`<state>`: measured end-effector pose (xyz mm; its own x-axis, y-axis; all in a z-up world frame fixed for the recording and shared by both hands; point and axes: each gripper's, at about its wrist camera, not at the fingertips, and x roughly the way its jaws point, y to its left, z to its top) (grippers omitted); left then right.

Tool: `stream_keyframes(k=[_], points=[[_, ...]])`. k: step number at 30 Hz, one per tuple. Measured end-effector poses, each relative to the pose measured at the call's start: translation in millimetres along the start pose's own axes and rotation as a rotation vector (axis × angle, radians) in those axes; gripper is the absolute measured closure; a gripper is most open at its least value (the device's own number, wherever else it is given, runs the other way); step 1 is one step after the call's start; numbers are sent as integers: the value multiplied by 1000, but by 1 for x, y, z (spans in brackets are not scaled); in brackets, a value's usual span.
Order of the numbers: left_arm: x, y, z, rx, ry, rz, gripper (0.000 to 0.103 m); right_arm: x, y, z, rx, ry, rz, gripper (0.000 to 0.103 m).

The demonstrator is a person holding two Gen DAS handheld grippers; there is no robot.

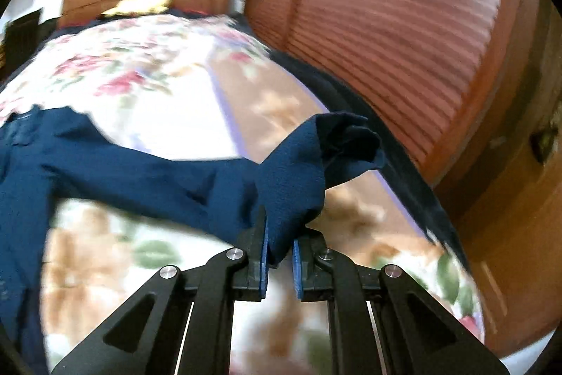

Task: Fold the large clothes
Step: 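Lift the grasped sleeve off the quilt with the right tool, then lay the sleeve across the jacket front and open the right tool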

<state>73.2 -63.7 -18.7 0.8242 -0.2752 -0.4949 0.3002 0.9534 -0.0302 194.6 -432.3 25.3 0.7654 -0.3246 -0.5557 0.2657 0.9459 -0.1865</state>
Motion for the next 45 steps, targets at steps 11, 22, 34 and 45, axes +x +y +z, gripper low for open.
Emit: stream_keyframes(k=[11, 22, 34, 45], points=[[-18, 15, -1, -27, -23, 17, 0, -138, 77, 38, -177, -200, 89, 93], [-33, 35, -8, -34, -18, 38, 0, -223, 145, 36, -288, -328, 206, 93], [-46, 62, -11, -51, -36, 94, 0, -288, 185, 12, -382, -494, 393, 94], [-62, 100, -16, -103, -49, 146, 0, -281, 188, -37, -464, -414, 544, 94]])
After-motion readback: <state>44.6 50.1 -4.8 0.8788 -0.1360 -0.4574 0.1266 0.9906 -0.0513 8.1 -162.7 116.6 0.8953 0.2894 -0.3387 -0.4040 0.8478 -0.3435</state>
